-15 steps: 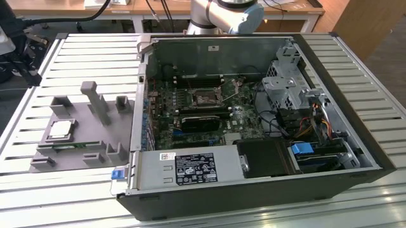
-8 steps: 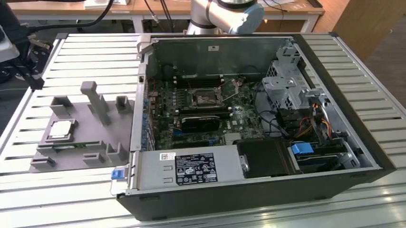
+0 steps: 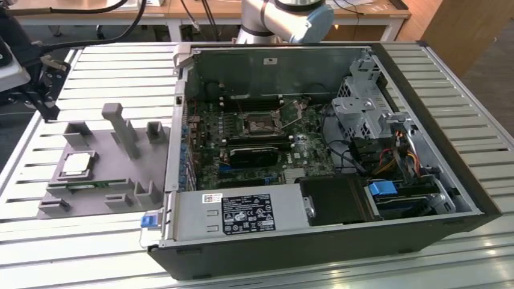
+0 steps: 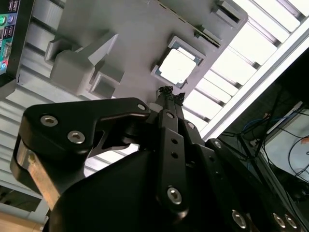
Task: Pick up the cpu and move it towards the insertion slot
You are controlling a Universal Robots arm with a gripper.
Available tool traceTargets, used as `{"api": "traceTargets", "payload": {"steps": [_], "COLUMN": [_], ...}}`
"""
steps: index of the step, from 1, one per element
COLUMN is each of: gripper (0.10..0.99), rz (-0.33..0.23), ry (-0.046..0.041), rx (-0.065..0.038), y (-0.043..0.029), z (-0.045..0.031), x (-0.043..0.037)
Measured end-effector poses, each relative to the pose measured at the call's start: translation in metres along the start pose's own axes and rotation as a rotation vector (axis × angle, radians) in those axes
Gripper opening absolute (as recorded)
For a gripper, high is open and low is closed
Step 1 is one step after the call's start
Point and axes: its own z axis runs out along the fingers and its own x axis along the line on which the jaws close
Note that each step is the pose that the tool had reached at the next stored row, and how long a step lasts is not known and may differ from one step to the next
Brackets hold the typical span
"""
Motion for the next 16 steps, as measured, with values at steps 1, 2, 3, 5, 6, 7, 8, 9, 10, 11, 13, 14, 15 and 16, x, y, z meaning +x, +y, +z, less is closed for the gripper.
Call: {"api": "traceTargets", "payload": {"steps": [1,2,3,5,6,7,8,9,10,11,13,14,15,16], "gripper": [0.102,0.102,0.102,0.102,0.102,0.102,0.102,0.102,0.102,0.102,0.102,0.102,0.102,0.102], "rz": [0.0,0.0,0.0,0.0,0.0,0.0,0.0,0.0,0.0,0.0,0.0,0.0,0.0,0.0], "ry": [-0.0005,-0.0009,-0.0013,-0.0022,-0.0025,-0.0027,-0.0027,-0.0028,-0.0029,-0.003,-0.003,-0.0031,-0.0031,-0.0031], "rx": [0.0,0.0,0.0,0.0,0.0,0.0,0.0,0.0,0.0,0.0,0.0,0.0,0.0,0.0], "y": [0.0,-0.0001,-0.0002,-0.0003,-0.0004,-0.0004,-0.0005,-0.0006,-0.0006,-0.0007,-0.0008,-0.0009,-0.0009,-0.001], "z": [0.0018,0.0036,0.0054,0.0091,0.0109,0.0127,0.0145,0.0164,0.0182,0.02,0.0236,0.0255,0.0272,0.029], "x": [0.0005,0.001,0.0014,0.0021,0.0024,0.0027,0.0029,0.0031,0.0032,0.0033,0.0035,0.0036,0.0037,0.0039]}}
